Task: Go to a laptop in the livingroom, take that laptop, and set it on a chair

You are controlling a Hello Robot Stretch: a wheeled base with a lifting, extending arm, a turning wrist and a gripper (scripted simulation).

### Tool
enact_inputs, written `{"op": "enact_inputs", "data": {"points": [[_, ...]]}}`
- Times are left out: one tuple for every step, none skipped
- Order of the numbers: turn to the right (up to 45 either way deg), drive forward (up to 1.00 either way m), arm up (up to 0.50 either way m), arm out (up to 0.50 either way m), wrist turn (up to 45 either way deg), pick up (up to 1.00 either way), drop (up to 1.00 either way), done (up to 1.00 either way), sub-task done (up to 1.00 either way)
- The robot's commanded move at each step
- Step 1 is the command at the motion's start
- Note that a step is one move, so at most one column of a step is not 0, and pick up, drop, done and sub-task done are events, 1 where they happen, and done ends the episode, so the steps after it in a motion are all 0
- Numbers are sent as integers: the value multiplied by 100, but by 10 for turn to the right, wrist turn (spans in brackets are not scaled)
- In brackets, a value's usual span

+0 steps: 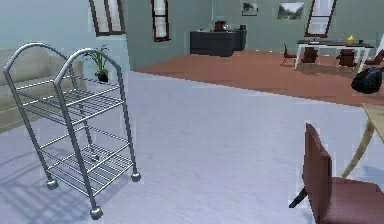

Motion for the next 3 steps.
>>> {"op": "enact_inputs", "data": {"points": [[0, 0, 0, 0, 450, 0, 0, 0, 0], [0, 0, 0, 0, 420, 0, 0, 0, 0], [0, 0, -4, 0, 0, 0, 0, 0, 0]]}}
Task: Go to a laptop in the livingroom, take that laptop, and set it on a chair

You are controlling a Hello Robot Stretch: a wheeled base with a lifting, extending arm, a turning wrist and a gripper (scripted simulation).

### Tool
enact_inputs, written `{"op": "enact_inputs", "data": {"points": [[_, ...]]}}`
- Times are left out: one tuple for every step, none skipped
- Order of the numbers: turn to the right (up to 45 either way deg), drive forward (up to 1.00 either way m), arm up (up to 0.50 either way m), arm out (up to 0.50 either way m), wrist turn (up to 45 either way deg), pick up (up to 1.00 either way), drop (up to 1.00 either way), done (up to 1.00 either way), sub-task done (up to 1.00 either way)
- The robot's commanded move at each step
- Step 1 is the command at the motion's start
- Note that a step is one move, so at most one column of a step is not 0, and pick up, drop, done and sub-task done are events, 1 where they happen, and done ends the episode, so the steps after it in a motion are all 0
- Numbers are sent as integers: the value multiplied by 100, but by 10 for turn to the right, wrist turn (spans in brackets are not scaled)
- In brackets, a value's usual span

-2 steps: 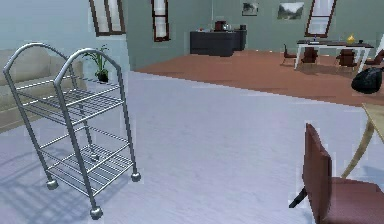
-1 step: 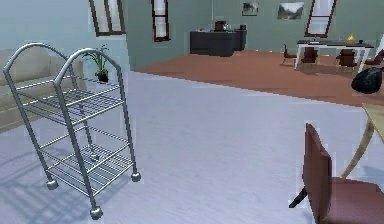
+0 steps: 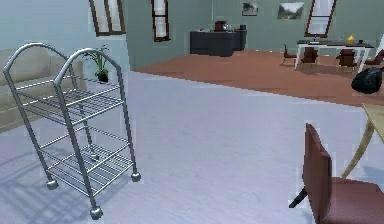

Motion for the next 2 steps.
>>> {"op": "enact_inputs", "data": {"points": [[0, 0, -32, 0, 0, 0, 0, 0, 0], [0, 0, 0, 0, 0, 100, 0, 0, 0]]}}
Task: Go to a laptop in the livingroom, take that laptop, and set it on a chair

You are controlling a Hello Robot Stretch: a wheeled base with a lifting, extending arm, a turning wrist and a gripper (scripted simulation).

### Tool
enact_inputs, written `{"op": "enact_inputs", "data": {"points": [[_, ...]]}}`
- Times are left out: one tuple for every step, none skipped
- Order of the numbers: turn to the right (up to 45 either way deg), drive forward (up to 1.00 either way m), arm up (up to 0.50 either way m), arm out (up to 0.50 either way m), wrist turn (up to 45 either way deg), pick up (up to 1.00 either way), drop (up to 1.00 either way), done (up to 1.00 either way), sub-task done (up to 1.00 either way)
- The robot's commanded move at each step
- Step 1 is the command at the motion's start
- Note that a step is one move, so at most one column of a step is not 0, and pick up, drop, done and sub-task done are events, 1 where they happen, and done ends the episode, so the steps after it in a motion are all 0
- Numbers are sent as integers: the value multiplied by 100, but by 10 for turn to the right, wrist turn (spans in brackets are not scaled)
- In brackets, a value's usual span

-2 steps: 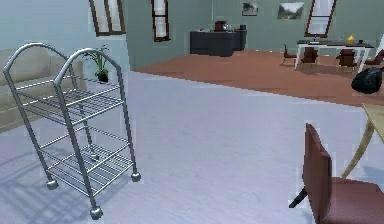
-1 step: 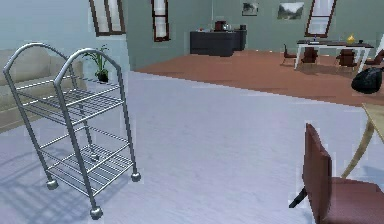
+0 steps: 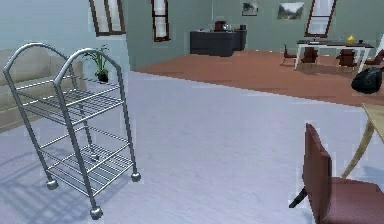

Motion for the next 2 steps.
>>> {"op": "enact_inputs", "data": {"points": [[0, 0, 10, 0, 0, 0, 0, 0, 0], [0, 0, 26, 0, 0, 0, 0, 0, 0]]}}
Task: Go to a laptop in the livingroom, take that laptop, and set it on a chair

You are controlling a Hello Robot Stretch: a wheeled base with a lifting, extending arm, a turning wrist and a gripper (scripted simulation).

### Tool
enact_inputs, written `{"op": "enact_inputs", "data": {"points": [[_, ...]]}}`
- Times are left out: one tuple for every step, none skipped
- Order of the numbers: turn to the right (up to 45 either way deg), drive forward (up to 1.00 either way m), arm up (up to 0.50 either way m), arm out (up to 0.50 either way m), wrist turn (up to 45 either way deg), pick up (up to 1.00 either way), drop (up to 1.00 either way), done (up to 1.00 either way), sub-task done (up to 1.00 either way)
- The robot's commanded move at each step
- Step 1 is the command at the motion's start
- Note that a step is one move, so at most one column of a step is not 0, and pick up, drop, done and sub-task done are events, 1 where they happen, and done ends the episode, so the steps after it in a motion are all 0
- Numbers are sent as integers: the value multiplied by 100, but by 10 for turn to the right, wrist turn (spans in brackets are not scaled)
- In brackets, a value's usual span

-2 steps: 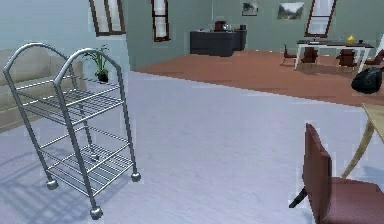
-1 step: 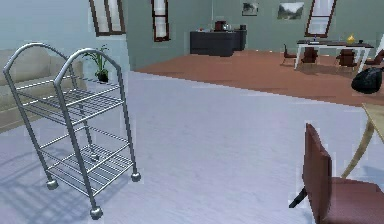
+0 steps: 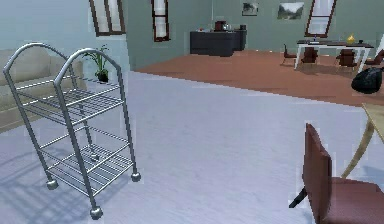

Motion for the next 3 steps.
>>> {"op": "enact_inputs", "data": {"points": [[0, 0, 0, 0, -450, 0, 0, 0, 0], [0, 0, 0, 0, -450, 0, 0, 0, 0], [0, 0, 0, 0, -420, 0, 0, 0, 0]]}}
